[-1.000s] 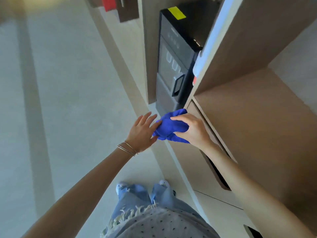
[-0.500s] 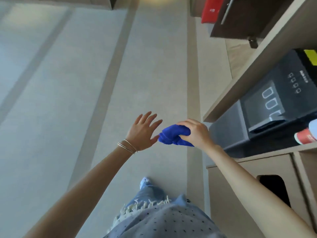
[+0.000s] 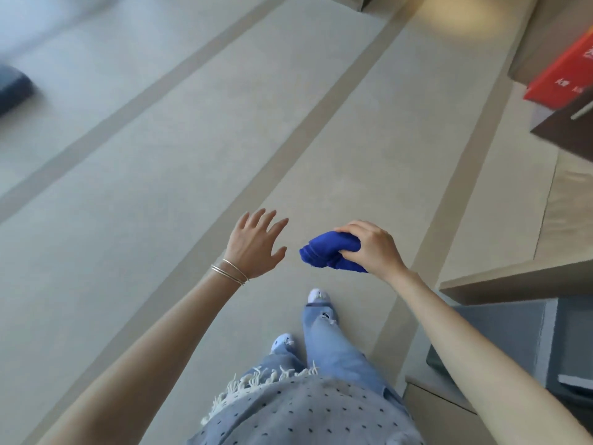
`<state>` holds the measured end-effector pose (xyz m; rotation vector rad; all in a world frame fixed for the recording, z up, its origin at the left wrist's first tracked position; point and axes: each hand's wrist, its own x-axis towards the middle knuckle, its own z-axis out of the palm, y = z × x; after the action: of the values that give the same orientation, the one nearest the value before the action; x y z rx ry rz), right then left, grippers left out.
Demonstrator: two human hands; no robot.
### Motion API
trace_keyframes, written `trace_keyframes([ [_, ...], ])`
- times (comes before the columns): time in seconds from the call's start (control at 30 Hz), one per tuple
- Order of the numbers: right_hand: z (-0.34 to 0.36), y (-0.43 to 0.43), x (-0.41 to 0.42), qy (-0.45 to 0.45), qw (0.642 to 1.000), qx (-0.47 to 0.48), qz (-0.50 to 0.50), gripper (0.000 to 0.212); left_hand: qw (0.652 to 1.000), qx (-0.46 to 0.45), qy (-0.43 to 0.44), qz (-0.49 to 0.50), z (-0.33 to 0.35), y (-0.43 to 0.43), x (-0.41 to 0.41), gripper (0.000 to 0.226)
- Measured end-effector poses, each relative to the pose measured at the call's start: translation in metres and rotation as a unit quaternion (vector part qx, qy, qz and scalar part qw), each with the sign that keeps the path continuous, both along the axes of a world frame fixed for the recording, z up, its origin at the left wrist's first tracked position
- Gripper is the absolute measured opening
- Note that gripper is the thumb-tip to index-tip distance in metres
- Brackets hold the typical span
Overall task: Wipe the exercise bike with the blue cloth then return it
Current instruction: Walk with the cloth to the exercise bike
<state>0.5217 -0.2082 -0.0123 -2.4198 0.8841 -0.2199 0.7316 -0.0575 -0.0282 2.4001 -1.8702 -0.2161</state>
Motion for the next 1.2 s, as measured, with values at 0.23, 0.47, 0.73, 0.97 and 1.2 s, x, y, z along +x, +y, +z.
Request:
trace_keyframes([
  [0.23, -0.013, -0.050, 0.074, 0.018, 0.997, 0.015, 0.079, 0.037, 0.991, 0.032, 0.002, 0.133, -0.014, -0.012, 0.052, 0.060],
  [0.47, -0.006, -0.138, 0.150, 0.029, 0.989, 0.014, 0.145, 0.035, 0.974, 0.036, -0.006, 0.224, -0.007, -0.072, 0.105, 0.062],
  [0.73, 0.004, -0.206, 0.214, 0.013, 0.985, 0.037, 0.167, 0.033, 0.962, 0.040, 0.001, 0.270, -0.005, -0.129, 0.139, 0.062],
  [0.97, -0.010, -0.226, 0.254, 0.049, 0.979, 0.036, 0.196, 0.036, 0.960, 0.062, 0.014, 0.274, -0.017, -0.152, 0.181, 0.064],
  [1.2, -0.008, -0.251, 0.347, 0.044, 0.980, 0.015, 0.193, 0.036, 0.962, 0.045, 0.016, 0.270, -0.018, -0.179, 0.273, 0.065],
])
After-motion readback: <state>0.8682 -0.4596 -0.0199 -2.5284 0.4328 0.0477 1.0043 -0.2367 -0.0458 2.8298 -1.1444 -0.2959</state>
